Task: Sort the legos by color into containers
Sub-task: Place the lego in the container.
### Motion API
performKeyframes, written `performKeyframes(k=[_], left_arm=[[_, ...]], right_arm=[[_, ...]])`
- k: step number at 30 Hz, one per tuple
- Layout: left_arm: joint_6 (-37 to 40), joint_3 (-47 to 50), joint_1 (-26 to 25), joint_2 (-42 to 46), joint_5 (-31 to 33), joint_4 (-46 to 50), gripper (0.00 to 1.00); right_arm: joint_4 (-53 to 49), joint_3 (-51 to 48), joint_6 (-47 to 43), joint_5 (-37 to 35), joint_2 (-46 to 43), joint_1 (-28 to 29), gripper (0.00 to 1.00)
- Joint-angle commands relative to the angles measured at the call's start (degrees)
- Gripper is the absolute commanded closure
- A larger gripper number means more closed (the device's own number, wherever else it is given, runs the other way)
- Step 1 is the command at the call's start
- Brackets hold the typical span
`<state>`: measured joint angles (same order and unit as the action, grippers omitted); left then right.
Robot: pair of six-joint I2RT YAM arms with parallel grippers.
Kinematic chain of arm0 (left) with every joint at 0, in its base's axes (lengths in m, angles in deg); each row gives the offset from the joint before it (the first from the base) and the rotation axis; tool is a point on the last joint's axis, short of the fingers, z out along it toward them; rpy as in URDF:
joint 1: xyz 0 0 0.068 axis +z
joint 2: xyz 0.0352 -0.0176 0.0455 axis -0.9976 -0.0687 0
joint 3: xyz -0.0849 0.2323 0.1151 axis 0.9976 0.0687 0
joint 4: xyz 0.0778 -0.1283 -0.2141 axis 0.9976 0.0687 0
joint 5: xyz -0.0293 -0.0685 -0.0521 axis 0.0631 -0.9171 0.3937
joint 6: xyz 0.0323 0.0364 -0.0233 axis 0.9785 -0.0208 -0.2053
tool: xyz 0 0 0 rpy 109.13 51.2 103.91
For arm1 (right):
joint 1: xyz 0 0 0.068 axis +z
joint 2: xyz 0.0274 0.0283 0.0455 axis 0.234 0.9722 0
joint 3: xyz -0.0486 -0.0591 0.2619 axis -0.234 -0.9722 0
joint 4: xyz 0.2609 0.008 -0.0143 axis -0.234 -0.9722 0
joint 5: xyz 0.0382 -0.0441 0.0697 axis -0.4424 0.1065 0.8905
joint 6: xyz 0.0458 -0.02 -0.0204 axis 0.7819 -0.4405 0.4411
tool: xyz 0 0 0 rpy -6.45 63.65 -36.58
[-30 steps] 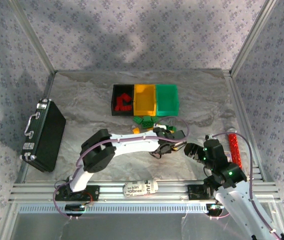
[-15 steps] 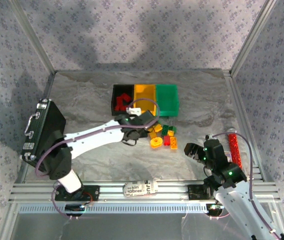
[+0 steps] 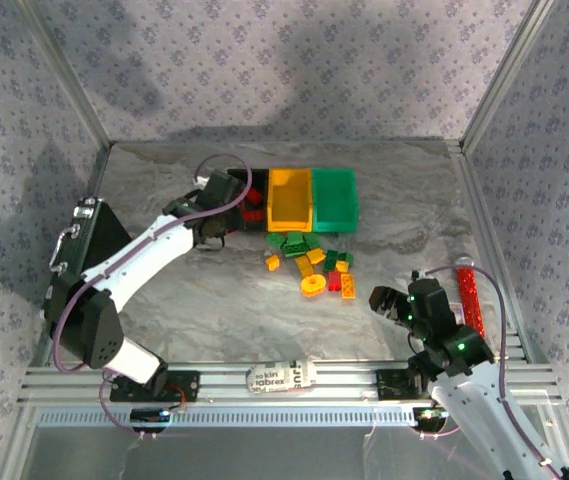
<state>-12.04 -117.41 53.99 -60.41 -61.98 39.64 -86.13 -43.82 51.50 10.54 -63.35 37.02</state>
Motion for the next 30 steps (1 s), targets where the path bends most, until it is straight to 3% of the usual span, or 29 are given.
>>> performKeyframes(k=[1, 8, 18, 19, 20, 21, 22, 23, 27, 30], left_arm=[[3.75, -4.05, 2.48, -2.93, -4.23, -2.79, 1.0], [5.6, -16.79, 6.79, -16.01, -9.0, 0.73, 1.0], [8.18, -36.1, 7.38, -31.02, -10.98, 10.57, 1.0], [8.51, -37.29, 7.41, -31.56, -10.98, 11.39, 0.97], [9.03, -38.52, 7.42, -32.08, -11.54, 12.26, 0.81], [9.76, -39.39, 7.38, -32.24, -12.51, 12.6, 0.52], [9.9, -39.75, 7.38, -32.16, -12.8, 13.07, 0.33], [9.81, -39.83, 7.36, -31.69, -12.76, 13.37, 0.25], [11.34, -36.3, 5.09, -26.62, -8.93, 11.11, 0.14], [12.2, -35.2, 2.83, -23.53, -6.22, 11.11, 0.13]], right_arm=[[-0.61, -0.4, 0.82, 0.48, -0.39, -0.37, 0.16], [-1.35, 0.17, 0.78, 1.9, -0.4, -0.46, 0.16], [-1.97, 0.52, 0.8, 3.53, -0.96, -0.46, 0.17], [-1.99, 0.53, 0.76, 3.64, -1.0, -0.46, 0.17], [-2.06, 0.57, 0.8, 3.66, -1.17, -0.46, 0.17], [-2.08, 0.55, 0.76, 3.75, -1.27, -0.46, 0.17], [-2.08, 0.54, 0.77, 3.81, -1.47, -0.46, 0.17], [-2.11, 0.52, 0.76, 3.88, -1.53, -0.46, 0.17], [-2.06, 0.39, 0.87, 3.78, -1.71, -0.46, 0.17], [-1.95, 0.24, 0.85, 3.81, -1.71, -0.47, 0.17]])
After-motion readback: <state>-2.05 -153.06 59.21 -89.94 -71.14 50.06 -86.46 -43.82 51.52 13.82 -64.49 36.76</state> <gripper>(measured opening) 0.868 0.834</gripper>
